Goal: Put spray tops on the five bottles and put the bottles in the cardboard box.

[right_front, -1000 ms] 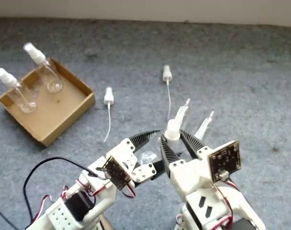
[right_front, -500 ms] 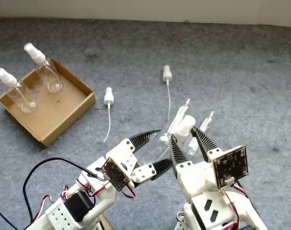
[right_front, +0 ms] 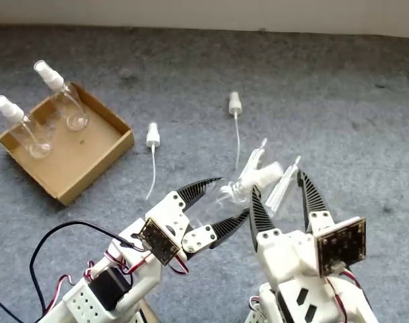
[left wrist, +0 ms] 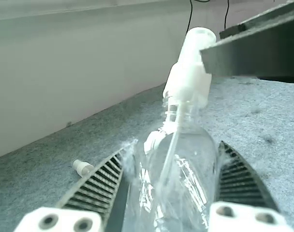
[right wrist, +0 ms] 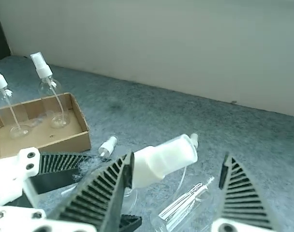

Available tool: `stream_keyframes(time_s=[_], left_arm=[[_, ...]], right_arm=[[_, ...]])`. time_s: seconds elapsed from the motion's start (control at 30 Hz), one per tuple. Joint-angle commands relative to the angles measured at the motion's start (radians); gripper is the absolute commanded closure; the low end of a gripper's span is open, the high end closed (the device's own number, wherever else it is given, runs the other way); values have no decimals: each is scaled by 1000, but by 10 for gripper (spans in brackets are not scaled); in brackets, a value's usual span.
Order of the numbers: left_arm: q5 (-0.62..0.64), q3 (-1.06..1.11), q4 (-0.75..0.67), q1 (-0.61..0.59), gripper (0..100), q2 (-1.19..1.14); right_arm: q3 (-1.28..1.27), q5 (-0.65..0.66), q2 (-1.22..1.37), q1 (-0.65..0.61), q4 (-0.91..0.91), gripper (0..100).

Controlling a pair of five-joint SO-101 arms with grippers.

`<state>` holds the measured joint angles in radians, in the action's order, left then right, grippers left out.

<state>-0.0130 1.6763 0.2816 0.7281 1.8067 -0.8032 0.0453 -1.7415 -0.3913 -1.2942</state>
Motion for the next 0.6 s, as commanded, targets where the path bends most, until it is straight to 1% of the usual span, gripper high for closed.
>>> stream_keyframes(time_s=[0.0,0.27,0.33,0.37,0.5,0.57], left_arm=[[-3,19,-2,13,853,8],[-3,19,-2,13,853,8],[-3,19,0,13,853,8],[-3,19,0,13,853,8],[-3,19,0,13,853,8],[-3,19,0,13,853,8]], right_arm=[[90,11,31,10,-39,743],[145,15,150,12,-59,741],[194,49,163,16,-61,741],[223,61,170,31,-61,741],[315,66,199,179,-53,745],[341,66,216,226,-53,745]])
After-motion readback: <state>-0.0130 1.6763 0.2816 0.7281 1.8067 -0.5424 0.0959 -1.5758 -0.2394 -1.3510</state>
